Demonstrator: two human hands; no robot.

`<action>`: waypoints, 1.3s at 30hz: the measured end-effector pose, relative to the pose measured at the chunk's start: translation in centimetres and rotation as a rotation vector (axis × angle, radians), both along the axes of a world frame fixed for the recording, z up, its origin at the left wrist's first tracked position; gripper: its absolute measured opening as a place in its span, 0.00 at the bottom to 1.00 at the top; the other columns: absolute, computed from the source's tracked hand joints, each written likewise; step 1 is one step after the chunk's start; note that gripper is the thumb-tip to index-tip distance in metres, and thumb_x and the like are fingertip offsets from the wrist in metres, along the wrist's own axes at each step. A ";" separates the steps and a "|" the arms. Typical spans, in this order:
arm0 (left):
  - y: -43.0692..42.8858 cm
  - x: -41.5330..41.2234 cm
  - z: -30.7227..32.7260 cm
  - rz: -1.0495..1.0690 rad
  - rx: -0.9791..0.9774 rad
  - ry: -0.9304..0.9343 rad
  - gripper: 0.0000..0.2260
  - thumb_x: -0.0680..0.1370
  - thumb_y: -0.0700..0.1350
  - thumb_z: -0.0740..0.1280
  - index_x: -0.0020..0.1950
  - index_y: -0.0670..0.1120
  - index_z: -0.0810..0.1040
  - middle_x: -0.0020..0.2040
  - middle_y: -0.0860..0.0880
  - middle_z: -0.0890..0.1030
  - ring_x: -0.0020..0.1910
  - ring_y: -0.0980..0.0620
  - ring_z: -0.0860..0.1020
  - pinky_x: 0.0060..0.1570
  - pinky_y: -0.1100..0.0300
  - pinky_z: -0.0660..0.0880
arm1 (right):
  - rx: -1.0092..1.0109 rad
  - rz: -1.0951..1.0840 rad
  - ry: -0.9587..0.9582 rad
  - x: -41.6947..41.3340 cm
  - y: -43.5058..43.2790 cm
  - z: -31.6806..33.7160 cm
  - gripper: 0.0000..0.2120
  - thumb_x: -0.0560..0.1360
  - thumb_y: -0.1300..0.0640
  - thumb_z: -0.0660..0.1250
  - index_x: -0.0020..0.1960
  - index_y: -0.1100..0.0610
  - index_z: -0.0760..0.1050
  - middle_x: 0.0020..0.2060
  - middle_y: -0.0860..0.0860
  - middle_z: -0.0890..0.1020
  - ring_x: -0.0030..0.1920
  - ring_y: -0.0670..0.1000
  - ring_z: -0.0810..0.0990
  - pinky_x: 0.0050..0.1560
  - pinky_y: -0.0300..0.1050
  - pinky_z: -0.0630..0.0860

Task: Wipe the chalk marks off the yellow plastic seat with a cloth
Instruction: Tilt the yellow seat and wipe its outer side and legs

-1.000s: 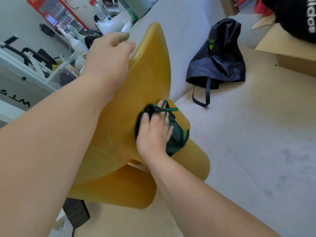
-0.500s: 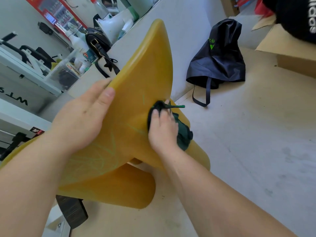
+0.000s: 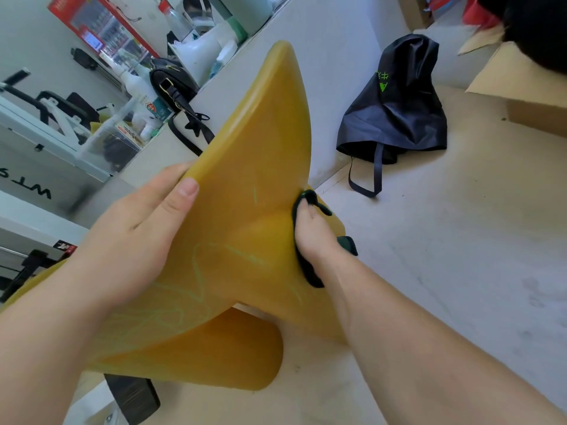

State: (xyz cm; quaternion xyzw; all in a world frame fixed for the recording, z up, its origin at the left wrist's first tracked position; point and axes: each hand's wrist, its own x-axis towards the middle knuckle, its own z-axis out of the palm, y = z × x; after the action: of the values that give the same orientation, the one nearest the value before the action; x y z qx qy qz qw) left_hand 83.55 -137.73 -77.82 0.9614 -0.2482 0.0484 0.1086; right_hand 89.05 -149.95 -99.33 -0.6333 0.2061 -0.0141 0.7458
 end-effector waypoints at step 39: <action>-1.0 -1.3 1.3 0.086 -0.011 0.104 0.18 0.82 0.58 0.54 0.72 0.71 0.63 0.66 0.67 0.70 0.63 0.60 0.69 0.60 0.61 0.63 | -0.163 -0.351 0.042 -4.6 7.0 -3.2 0.31 0.85 0.40 0.39 0.83 0.53 0.55 0.83 0.51 0.58 0.83 0.58 0.49 0.81 0.63 0.44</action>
State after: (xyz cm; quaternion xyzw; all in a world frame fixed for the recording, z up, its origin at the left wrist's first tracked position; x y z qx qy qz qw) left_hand 82.25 -138.75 -76.51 0.9718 -0.2005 0.0042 0.1243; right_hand 84.48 -142.91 -102.56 -0.6460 0.3272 -0.1474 0.6737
